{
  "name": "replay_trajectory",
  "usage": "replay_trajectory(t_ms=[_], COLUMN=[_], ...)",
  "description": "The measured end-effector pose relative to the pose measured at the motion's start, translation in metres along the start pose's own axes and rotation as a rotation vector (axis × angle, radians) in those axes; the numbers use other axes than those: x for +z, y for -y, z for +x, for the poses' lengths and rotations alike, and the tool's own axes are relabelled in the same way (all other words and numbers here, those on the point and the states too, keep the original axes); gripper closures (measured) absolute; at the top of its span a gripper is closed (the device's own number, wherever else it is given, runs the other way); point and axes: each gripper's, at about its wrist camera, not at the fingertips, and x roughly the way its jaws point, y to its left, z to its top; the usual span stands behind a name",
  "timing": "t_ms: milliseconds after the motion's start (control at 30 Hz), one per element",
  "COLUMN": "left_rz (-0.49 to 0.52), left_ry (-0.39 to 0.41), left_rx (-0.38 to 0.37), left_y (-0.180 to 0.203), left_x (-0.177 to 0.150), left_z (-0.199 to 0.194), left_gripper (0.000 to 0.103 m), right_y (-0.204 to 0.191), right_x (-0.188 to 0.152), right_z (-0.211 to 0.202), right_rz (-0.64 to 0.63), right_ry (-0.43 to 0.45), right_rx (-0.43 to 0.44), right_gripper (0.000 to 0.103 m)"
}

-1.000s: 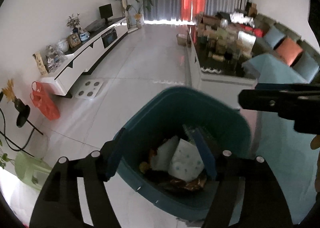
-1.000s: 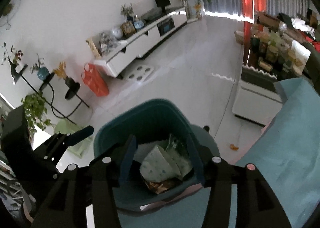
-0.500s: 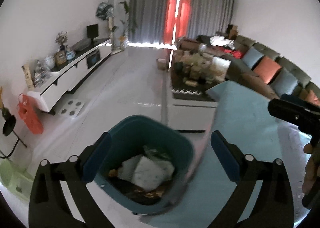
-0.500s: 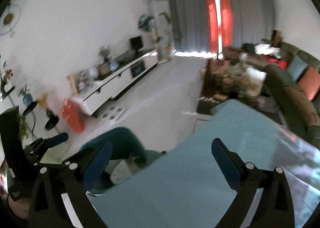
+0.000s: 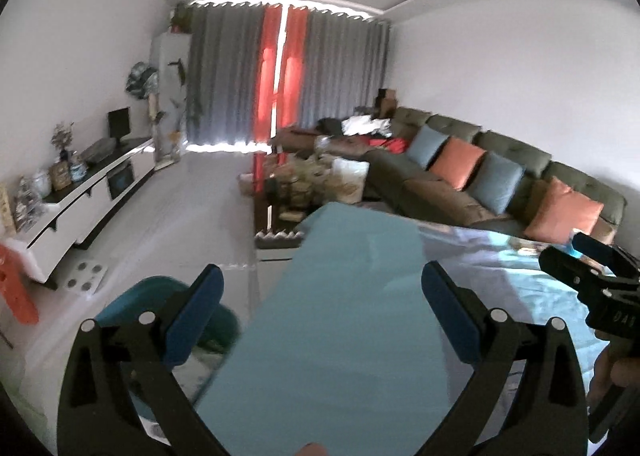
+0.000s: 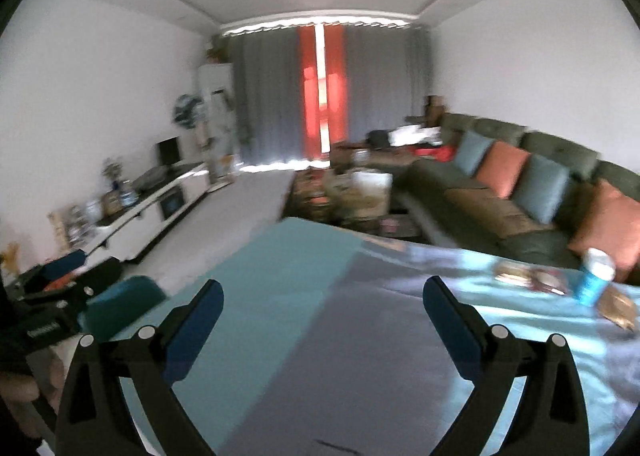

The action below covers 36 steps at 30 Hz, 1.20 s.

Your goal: Collect trash

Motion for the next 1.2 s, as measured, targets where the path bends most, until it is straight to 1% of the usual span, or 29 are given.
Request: replay_trajectory(t_ms=[100, 233, 300, 400, 533, 733, 833, 933, 1100, 1200], left_rz=[0.008, 0.035, 0.057, 0.059, 0.063, 0.086, 0.098, 0.110, 0.122, 0.119], left_ry=[0.026, 0.041, 0.048, 0.065, 0.086, 0.053, 0.086, 0.117, 0.144, 0.159], left_rx=[-0.028, -0.055, -0.072, -0.109, -0.143, -0.187, -0.181, -0.178, -0.185, -0.187], left_y=[0.021, 0.043, 0.056, 0.067, 0.076, 0.087, 0.088, 0.090, 0.092, 0.090], left_x=[-0.006, -0.017, -0.025, -0.035, -0.050, -0.069, -0.077, -0.083, -0.090, -0.090], left_z=[-0.008, -0.015, -0.019, -0.024, -0.030, -0.036, -0.046, -0.054, -0.070, -0.076], left_gripper=[0.005, 0.005, 0.005, 0.005, 0.005, 0.005, 0.005, 0.005, 0.005, 0.005], right_y=[0.020, 0.040, 0.043, 0.051, 0.056, 0.046, 0.041, 0.034, 0.016, 0.013], right_x=[-0.019, -0.039, -0.047, -0.061, -0.073, -0.098, -0.112, -0.117, -0.125, -0.125], right_z=[-0.020, -0.040, -0.050, -0.068, -0.088, -0.115, -0.127, -0.133, -0.144, -0.147], right_rz=[0.016, 0.039, 0.042, 0.046, 0.056, 0.053, 0.051, 0.051, 0.033, 0.042], right_ry=[0.022, 0.033, 0.039, 0.061, 0.098, 0.134, 0.170, 0.194, 0.226, 0.236], right_rx=[-0.080, -0.155, -0.189, -0.241, -0.296, -0.386, -0.435, -0.444, -0.441, -0.434], right_gripper=[0.007, 0.007, 0.007, 0.007, 0.007, 0.007, 0.007, 0.007, 0.007, 0.007])
